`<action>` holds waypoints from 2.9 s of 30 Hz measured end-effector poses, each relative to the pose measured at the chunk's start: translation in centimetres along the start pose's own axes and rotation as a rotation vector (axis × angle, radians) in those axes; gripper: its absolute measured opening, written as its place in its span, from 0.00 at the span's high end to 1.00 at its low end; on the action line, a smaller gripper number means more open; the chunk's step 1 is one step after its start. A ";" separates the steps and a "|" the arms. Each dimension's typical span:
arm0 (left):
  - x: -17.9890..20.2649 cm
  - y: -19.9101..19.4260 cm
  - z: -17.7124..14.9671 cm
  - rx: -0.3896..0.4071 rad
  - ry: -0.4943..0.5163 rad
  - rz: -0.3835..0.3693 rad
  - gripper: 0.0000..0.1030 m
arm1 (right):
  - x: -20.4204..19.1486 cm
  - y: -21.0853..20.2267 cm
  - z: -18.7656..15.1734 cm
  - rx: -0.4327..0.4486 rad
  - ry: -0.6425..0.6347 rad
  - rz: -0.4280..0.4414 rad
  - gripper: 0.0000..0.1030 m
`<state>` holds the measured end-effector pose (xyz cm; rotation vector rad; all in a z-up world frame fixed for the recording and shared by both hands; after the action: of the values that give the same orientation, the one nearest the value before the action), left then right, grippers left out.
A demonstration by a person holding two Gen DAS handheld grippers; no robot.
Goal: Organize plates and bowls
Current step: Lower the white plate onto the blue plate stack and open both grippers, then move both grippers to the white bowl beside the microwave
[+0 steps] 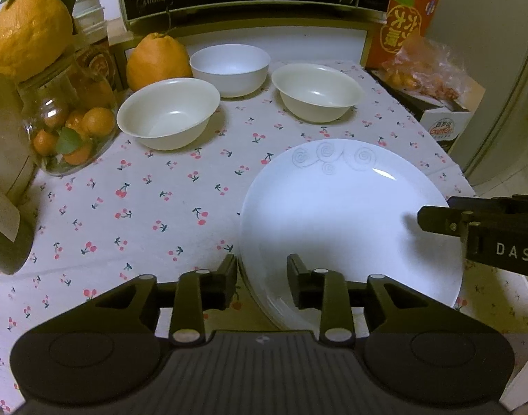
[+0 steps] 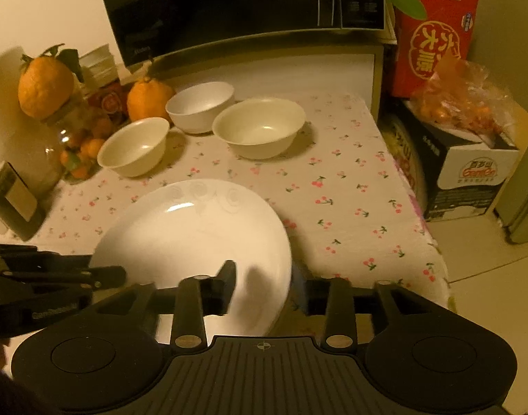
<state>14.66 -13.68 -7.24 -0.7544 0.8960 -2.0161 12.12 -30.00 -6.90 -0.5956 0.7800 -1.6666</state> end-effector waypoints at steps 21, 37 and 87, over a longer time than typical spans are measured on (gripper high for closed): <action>-2.1 -1.4 1.4 0.029 -0.116 0.026 0.05 | -1.3 -1.4 2.8 0.017 0.034 0.042 0.05; -4.1 -3.2 7.9 0.092 -0.151 0.077 0.01 | -3.2 -1.1 9.9 0.044 0.038 0.059 0.02; -10.4 8.8 17.5 0.211 -0.235 -0.063 0.85 | -5.4 18.2 18.5 0.061 0.273 0.237 0.67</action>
<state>36.84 -14.57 -6.22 -0.8863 0.5221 -1.9878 38.51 -30.62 -8.56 -0.2232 0.9534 -1.5622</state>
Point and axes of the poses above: each gripper's, at about its wrist camera, not at the fingertips, and y roughly the way its jaws point, x to its right, z to its top, the point moved 5 cm from there along y, roughly the way its jaws point, and after that the axes turned 12 degrees about -z, right-handed, at the moved point
